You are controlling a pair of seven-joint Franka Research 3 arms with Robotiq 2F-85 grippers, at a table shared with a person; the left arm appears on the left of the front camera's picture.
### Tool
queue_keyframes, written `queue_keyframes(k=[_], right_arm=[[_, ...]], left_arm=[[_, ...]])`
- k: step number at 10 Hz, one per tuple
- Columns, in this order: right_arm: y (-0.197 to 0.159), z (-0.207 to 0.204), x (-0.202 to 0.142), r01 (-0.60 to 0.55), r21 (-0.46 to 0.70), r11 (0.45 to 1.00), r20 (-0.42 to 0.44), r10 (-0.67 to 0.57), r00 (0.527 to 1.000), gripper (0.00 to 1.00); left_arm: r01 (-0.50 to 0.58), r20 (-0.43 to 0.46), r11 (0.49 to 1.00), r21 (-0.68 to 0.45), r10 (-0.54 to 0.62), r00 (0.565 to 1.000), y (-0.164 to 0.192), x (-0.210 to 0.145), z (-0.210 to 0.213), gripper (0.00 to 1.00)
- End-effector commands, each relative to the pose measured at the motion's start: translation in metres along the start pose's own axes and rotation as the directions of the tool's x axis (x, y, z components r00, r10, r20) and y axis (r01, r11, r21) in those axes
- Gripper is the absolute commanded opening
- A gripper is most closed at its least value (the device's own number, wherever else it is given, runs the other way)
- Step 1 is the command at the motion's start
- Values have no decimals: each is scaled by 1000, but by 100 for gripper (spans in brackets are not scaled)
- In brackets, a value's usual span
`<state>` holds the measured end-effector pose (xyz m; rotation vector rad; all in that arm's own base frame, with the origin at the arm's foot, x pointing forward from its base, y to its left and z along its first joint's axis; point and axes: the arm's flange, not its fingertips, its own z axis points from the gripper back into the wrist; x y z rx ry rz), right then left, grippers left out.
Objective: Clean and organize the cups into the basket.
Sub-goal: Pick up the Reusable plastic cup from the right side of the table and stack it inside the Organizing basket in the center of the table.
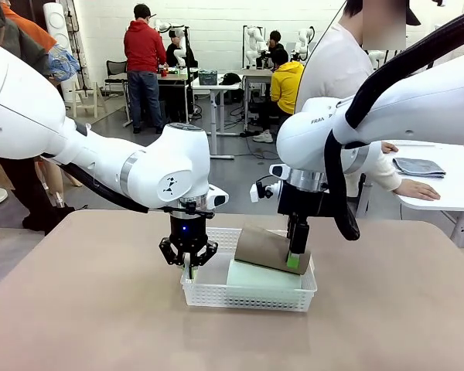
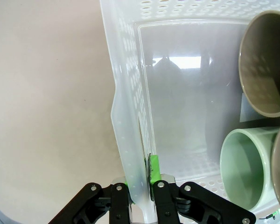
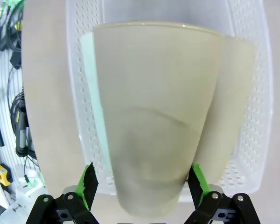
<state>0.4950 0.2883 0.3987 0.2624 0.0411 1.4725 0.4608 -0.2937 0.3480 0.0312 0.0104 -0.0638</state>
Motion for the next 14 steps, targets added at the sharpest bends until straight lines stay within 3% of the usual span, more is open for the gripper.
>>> queue_keyframes(k=[1,3,4,7,8,10,12,14], right_arm=[[13,33,-14,-43,-12,999,128,44,991,100],[23,79,-48,-80,-25,997,319,83,944,100],[29,105,-81,-141,-1,990,454,126,882,100],[19,144,-206,-240,-24,971,759,174,627,100],[10,140,-256,-219,-62,974,832,171,528,100],[9,117,-325,-156,-117,981,895,173,412,100],[26,101,-361,-95,-137,986,907,164,387,100],[43,93,-369,-3,-152,988,895,140,423,100]], left_arm=[[5,-1,1000,1,-5,1000,-1,-1,0,0],[5,-1,1000,1,-5,1000,-1,-1,0,0],[5,-1,1000,1,-5,1000,-1,-1,0,0],[5,-1,1000,1,-5,1000,-1,-1,0,0],[5,-1,1000,1,-5,1000,-1,-1,0,0],[5,-1,1000,1,-5,1000,-1,-1,0,0],[5,-1,1000,1,-5,1000,-1,-1,0,0],[5,-1,1000,1,-5,1000,-1,-1,0,0]])
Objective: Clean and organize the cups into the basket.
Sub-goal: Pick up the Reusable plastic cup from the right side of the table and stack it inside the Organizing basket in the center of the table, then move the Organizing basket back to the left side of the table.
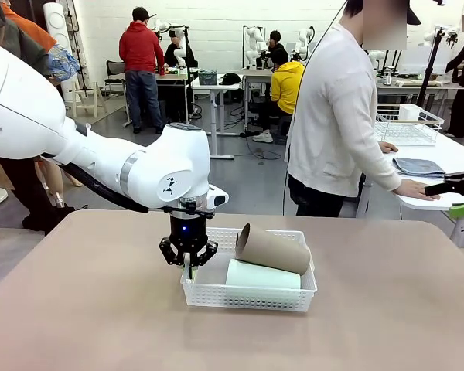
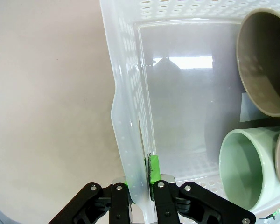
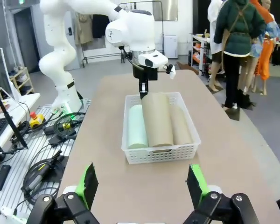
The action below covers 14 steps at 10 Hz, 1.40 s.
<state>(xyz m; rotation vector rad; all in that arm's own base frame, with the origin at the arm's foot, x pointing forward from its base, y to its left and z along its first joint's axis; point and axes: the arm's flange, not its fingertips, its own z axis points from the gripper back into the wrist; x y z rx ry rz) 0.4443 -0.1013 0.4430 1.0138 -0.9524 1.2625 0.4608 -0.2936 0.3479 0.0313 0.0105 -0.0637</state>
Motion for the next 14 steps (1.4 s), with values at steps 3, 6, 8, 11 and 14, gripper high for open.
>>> queue_keyframes(k=[3,6,8,11,14], right_arm=[[0,0,0,0,0,1000,0,0,1000,100],[0,0,0,0,0,1000,0,0,1000,100],[0,0,0,0,0,1000,0,0,1000,100],[0,0,0,0,0,1000,0,0,1000,100],[0,0,0,0,0,1000,0,0,1000,100]], left_arm=[[5,-1,1000,1,-5,1000,-1,-2,0,0],[5,-1,1000,1,-5,1000,-1,-2,0,0],[5,-1,1000,1,-5,1000,-1,-2,0,0],[5,-1,1000,1,-5,1000,-1,-2,0,0],[5,-1,1000,1,-5,1000,-1,-2,0,0]])
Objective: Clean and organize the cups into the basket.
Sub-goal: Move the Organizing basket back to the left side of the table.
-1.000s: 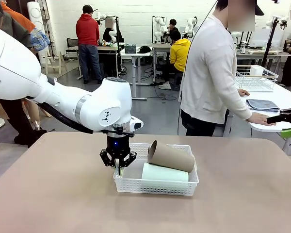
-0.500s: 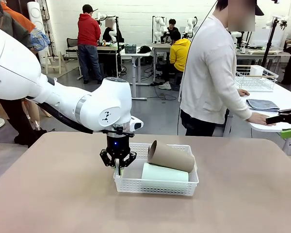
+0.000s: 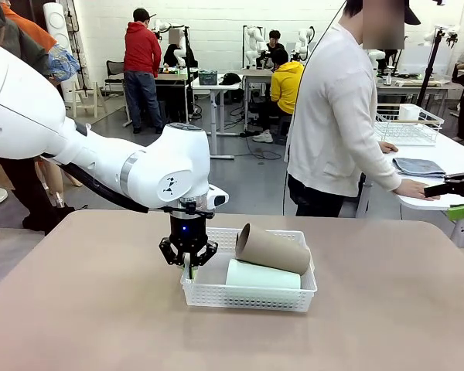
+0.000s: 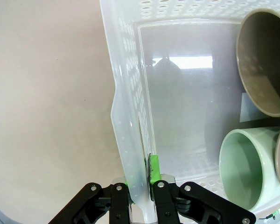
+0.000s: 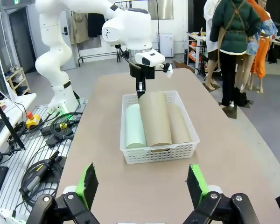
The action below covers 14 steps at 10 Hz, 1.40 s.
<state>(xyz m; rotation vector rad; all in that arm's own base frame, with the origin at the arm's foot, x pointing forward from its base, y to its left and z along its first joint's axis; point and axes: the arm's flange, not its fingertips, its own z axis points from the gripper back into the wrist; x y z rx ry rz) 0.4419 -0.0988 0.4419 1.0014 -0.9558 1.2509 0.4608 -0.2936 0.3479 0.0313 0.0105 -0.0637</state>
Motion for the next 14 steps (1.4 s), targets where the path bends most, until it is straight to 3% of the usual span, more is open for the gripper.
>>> queue_keyframes(k=[1,2,3,4,5,7,8,9,12,14], right_arm=[[-2,3,1,-4,15,1000,3,4,1000,100],[0,0,0,0,0,1000,0,0,1000,100],[19,28,-9,215,-49,975,14,-215,977,100],[38,57,-16,469,-81,880,101,-460,882,100],[49,75,-21,607,-95,789,135,-594,793,100],[67,101,-29,829,-20,559,220,-806,549,100],[79,113,-35,898,-9,439,231,-873,429,100],[87,125,-42,934,-8,357,248,-904,348,100],[111,165,-75,982,69,178,273,-950,153,100],[115,176,-85,981,92,173,285,-948,141,100]], left_arm=[[5,-1,1000,1,-5,1000,-1,-1,0,0],[5,-1,1000,1,-5,1000,-1,-1,0,0],[5,-1,1000,1,-5,1000,-1,-1,0,0],[5,-1,1000,1,-5,1000,-1,-1,0,0],[5,-1,1000,1,-5,1000,-1,-1,0,0],[5,-1,1000,1,-5,1000,-1,-1,0,0],[5,-1,1000,1,-5,1000,-1,-1,0,0],[5,-1,1000,1,-5,1000,-1,-1,0,0],[5,-1,1000,1,-5,1000,-1,-1,0,0],[5,-1,1000,1,-5,1000,-1,-1,0,0]])
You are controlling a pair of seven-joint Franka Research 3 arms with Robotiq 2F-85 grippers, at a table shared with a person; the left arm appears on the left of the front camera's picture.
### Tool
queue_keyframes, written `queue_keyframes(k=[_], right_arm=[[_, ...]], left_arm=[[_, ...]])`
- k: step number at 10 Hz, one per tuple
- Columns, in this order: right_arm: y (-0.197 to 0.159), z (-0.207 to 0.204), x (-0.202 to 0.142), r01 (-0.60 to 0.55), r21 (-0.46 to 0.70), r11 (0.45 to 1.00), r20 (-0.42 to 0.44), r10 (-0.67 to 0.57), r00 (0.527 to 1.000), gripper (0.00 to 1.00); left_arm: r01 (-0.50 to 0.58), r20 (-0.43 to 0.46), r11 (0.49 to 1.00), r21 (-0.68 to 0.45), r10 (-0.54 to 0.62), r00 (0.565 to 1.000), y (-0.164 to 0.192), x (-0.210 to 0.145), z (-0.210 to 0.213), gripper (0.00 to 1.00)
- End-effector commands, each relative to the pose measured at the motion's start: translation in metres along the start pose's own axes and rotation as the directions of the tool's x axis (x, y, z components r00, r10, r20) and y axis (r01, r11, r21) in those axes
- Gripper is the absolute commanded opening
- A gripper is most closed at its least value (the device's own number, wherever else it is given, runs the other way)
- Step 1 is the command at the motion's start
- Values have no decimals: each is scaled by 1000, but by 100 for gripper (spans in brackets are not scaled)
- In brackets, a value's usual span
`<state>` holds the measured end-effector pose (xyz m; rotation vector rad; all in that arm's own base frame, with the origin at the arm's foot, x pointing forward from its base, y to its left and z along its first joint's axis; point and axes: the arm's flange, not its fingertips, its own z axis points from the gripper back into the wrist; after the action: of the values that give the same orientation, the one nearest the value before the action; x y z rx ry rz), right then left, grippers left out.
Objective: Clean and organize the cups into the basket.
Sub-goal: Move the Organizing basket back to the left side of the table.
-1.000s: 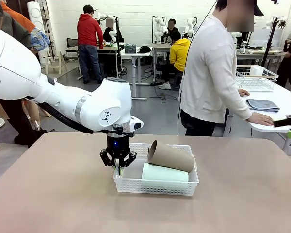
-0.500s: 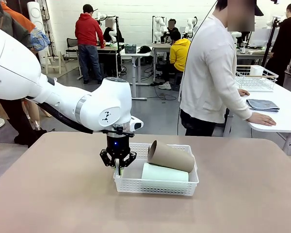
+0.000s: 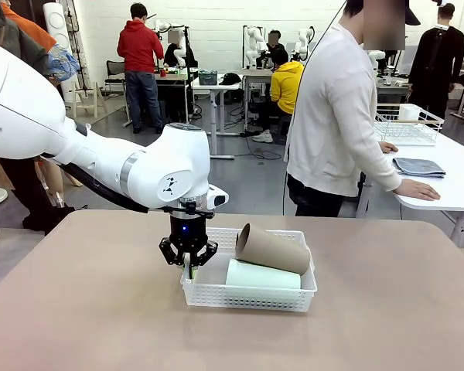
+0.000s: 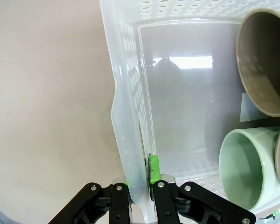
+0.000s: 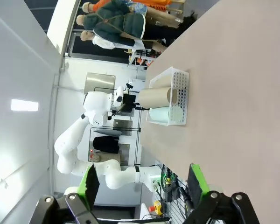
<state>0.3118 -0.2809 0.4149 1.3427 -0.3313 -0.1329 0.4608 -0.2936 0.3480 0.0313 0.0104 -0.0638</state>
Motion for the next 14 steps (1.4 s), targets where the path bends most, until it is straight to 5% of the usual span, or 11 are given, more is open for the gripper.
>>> queue_keyframes(k=[1,7,10,14], right_arm=[[5,0,7,40,46,998,-19,-39,999,100],[0,0,0,0,0,1000,0,0,1000,100],[0,0,0,0,0,1000,0,0,1000,100],[0,0,0,0,0,1000,0,0,1000,100]], left_arm=[[5,-1,1000,1,-5,1000,-1,-1,0,0],[0,0,1000,0,0,1000,0,0,0,6],[72,-32,997,12,-72,997,125,-4,-2,6],[49,16,998,49,-50,999,239,-24,11,6]])
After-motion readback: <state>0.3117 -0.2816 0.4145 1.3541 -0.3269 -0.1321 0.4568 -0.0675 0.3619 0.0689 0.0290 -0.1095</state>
